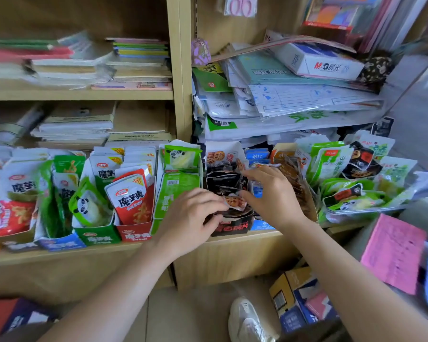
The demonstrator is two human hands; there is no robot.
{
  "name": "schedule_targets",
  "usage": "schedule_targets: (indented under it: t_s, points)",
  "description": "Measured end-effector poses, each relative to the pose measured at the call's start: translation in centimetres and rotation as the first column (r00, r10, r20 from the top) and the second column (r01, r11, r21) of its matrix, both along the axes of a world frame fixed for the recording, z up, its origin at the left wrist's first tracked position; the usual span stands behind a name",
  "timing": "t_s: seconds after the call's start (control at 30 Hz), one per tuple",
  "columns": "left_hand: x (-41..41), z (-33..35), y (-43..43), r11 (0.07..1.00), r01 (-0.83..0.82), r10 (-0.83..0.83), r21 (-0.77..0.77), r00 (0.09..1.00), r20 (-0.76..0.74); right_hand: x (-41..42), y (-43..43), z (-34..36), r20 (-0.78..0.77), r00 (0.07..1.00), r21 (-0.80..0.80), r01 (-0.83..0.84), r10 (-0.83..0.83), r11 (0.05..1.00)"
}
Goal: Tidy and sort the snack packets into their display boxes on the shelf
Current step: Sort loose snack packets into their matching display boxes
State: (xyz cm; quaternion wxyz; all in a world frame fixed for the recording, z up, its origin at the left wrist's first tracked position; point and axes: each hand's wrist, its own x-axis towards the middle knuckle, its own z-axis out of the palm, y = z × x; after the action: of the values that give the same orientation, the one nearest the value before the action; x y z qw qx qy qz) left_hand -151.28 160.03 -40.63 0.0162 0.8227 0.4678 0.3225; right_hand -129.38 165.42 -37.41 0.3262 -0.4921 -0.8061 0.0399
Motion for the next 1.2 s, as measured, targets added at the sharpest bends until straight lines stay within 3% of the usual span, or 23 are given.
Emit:
schedule_targets:
  t_s: [0.1,0.23,0.4,0.47,0.57,0.73,0.83,0.9,1.07,1.2]
  points:
    - [-1.6,0.8,-0.2,0.992,-0.079,0.077,0.094,0.997,0.024,-1.8,-0.2,0.1,-0.019,0.998,0.035,-0.061,0.062,0.998]
    - [-5.4,2.1,-0.2,0.904,-0.373,0.365,0.208,0.928,0.076,-4.8,-1.0,0.2,-0.037,0.975,-0.001,-0.219,0.219,0.976]
    - [-11.8,3.5,-0.8,0.741,-0.665,0.658,0.089,0.747,0.095,-9.4,-1.9,0.2,0.008,0.923,-0.058,-0.384,0.385,0.921]
    - [-14.3,3.6,-1.0,0.738,-0.674,0.675,-0.035,0.736,0.061,-11.4,-2.1,0.1,0.014,0.906,-0.060,-0.421,0.423,0.905]
    - [-16.6,3.4,-1.6,0.774,-0.604,0.632,-0.193,0.756,0.169,-14.4,-2.4,0.1,0.023,0.885,-0.049,-0.463,0.464,0.885]
    - [-19.3,4.0,-2.3,0.843,-0.507,0.538,-0.180,0.805,0.252,-19.0,-1.9,-0.1,0.138,0.850,-0.062,-0.504,0.508,0.861]
    - [-21.9,4.1,-3.3,0.829,-0.498,0.532,-0.257,0.843,0.082,-20.8,-1.6,-0.5,0.231,0.828,-0.083,-0.506,0.510,0.859]
    - [-22.9,3.9,-4.1,0.806,-0.516,0.541,-0.290,0.841,0.008,-21.7,-1.4,-0.6,0.209,0.841,-0.052,-0.500,0.499,0.864]
    - [-23.6,3.7,-5.4,0.822,-0.539,0.560,-0.184,0.824,0.087,-22.3,-0.1,-1.1,0.106,0.898,0.094,-0.437,0.427,0.895]
    - [-23.3,4.1,-6.1,0.765,-0.639,0.629,-0.076,0.768,-0.122,-22.4,0.4,-1.6,0.070,0.914,0.099,-0.405,0.400,0.909]
